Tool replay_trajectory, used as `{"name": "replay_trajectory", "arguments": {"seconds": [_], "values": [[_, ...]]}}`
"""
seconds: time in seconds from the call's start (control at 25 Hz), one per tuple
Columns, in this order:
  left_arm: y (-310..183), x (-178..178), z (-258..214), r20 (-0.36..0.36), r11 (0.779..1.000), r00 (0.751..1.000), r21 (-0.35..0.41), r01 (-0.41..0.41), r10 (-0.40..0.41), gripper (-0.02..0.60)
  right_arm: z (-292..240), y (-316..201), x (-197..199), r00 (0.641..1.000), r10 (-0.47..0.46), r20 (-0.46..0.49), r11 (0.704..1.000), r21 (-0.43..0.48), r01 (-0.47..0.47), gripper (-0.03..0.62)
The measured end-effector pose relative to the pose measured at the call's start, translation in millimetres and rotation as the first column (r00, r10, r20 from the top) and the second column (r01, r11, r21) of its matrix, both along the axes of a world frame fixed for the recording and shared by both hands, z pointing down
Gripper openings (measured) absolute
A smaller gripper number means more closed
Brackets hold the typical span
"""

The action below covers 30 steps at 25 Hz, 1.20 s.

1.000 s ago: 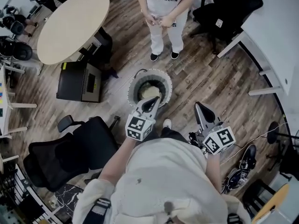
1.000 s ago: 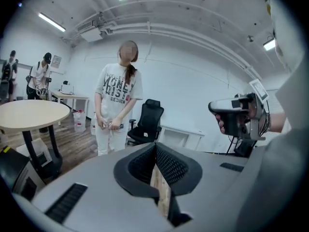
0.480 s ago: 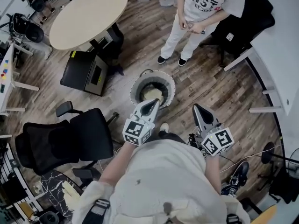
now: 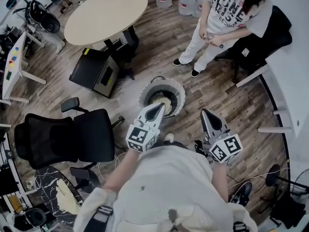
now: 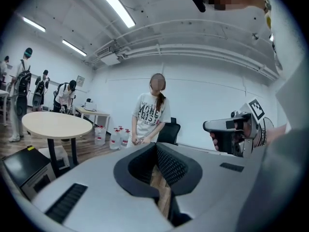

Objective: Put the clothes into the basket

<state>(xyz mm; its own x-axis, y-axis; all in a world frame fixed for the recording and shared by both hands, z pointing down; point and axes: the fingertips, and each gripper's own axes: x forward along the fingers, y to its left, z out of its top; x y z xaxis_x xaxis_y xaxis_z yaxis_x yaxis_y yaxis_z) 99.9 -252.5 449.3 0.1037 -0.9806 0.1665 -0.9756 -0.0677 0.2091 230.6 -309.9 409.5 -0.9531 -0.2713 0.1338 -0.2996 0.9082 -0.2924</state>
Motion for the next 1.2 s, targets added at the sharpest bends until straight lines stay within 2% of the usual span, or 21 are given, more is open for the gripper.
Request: {"name": "replay_trajectory", "arguments": {"seconds": [0.2,0.48,0.8,1.2], "values": [[4.2,-6.9,-24.5,0.009,0.998,0.999,0.049,0.045,-0.045,0.02,-26.2,-6.1,2.4,0.999,-0.006,0.049,1.0,0.026,0.004,0.008],[12.5,-9.9,-50.5,0.038,0.993,0.996,0.085,0.08,-0.083,0.02,-59.3,-8.5,4.7,0.998,0.004,0.061,0.992,0.125,-0.012,0.008],[24.3,-15.3,-81.0,0.074,0.985,0.992,0.143,0.092,-0.103,0.021,-79.2,-1.7,13.7,0.994,0.015,0.111,0.989,0.143,-0.031,0.008],[36.8,-11.8,-92.7,0.098,0.982,0.989,0.16,0.095,-0.111,0.02,-79.1,6.6,13.2,0.993,0.009,0.116,0.989,0.144,-0.026,0.008]]}}
